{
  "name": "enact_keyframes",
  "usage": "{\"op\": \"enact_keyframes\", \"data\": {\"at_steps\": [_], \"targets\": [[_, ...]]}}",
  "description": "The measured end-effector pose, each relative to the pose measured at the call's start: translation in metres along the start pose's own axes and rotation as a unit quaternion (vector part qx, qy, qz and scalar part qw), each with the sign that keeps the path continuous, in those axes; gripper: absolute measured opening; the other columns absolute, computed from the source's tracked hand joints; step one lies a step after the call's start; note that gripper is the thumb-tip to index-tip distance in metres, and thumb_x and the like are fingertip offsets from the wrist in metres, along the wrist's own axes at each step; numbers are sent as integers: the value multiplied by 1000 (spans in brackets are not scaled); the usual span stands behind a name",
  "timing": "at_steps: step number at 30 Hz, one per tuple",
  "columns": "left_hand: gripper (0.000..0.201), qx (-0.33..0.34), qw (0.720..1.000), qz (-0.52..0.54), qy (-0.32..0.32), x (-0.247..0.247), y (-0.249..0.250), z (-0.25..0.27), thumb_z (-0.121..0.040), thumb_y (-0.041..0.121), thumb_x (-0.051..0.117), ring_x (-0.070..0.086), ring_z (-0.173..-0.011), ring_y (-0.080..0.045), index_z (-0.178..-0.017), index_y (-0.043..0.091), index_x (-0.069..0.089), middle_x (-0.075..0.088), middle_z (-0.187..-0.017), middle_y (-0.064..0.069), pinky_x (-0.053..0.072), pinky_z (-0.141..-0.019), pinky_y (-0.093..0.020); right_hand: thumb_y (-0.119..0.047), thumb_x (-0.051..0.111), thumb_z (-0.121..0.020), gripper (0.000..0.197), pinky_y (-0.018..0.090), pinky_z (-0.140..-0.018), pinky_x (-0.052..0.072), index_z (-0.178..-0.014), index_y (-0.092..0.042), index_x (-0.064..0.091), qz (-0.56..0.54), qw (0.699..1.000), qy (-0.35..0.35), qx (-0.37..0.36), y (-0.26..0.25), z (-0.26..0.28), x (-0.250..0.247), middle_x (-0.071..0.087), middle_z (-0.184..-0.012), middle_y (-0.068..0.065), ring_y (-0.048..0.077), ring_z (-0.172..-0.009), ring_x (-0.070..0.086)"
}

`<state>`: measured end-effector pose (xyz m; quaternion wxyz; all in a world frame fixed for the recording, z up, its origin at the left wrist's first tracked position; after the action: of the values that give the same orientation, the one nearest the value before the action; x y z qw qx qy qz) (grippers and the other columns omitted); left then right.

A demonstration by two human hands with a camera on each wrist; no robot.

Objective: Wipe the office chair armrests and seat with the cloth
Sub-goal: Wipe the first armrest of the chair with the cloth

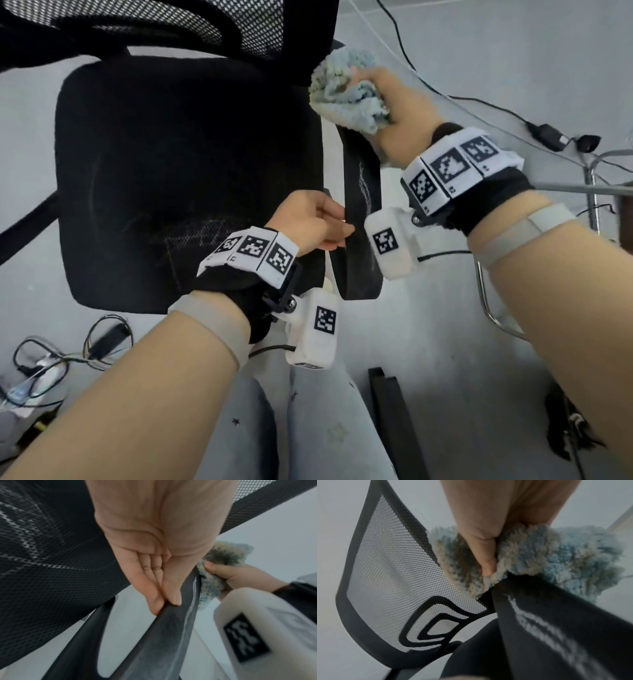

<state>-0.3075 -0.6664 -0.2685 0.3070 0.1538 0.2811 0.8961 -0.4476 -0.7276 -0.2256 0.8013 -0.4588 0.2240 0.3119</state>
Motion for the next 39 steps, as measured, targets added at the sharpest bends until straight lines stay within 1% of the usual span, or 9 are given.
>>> {"op": "enact_keyframes", "data": {"at_steps": [4,13,18,21,24,27,31,33,39], "targets": [[15,-6,1000,-2,13,1,-6,0,-76,0,65,61,-62,-11,-81,11,55,61,-68,-4,54,-53,-15,-2,48,-85,51,11,-75,30,-131,-20,38,3,999,-40,-6,10,49,17,54,-128,10,24,-106,54],[15,-7,999,-22,-26,4,-15,5,-79,0,62,62,-54,-2,-79,13,56,61,-69,-2,55,-56,-14,-7,42,-85,42,28,-71,38,-126,-18,39,36,999,35,10,9,-6,3,60,-111,19,33,-97,58],[18,-13,1000,-20,-11,6,-16,5,-78,-1,62,62,-55,-5,-75,15,54,59,-66,-1,55,-57,-16,-4,51,-84,54,28,-94,40,-135,-12,34,-12,1000,-23,-5,24,62,32,56,-131,9,30,-115,54],[17,-18,1000,-13,-18,8,-21,7,-79,-3,60,63,-58,-4,-79,14,55,58,-68,1,56,-59,-15,0,47,-85,54,27,-92,40,-135,-15,34,-31,999,-26,-6,30,96,46,48,-140,6,30,-120,52],[17,-23,999,23,-11,10,-27,10,-82,0,58,62,-48,1,-76,15,54,58,-59,3,56,-56,-16,-3,48,-86,60,30,-95,39,-139,-20,26,-4,1000,-9,-9,19,75,38,45,-142,10,32,-121,50],[17,-20,999,20,-14,8,-29,9,-81,1,59,62,-48,0,-74,15,54,61,-43,9,56,-55,-16,-9,43,-87,51,28,-78,39,-136,-18,30,34,998,43,5,11,25,13,57,-122,18,35,-109,55],[12,-2,1000,14,-4,8,-27,10,-82,4,60,63,-51,0,-79,14,57,61,-58,7,56,-56,-15,-7,38,-87,39,26,-73,36,-126,-14,40,58,997,44,-9,5,-5,-2,58,-113,14,24,-99,54],[12,5,1000,12,7,10,-25,10,-82,4,60,62,-50,0,-78,15,56,59,-64,3,56,-55,-15,-6,41,-87,41,23,-75,37,-126,-15,41,41,999,25,-11,9,10,2,59,-110,11,24,-98,55],[22,3,1000,11,10,11,-29,14,-83,-6,52,61,-62,-7,-82,15,57,59,-72,1,56,-59,-18,-5,50,-82,53,24,-98,35,-132,-12,36,-17,999,-37,-35,37,111,53,48,-139,3,29,-125,47]]}}
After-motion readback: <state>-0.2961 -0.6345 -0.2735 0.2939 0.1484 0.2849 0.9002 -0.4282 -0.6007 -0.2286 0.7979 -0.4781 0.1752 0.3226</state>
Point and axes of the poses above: each hand's wrist, its own z-axis away from the middle knuckle, its own x-axis out of the palm, y = z × x, the point moved 6 cm from there along -z, towards the middle knuckle
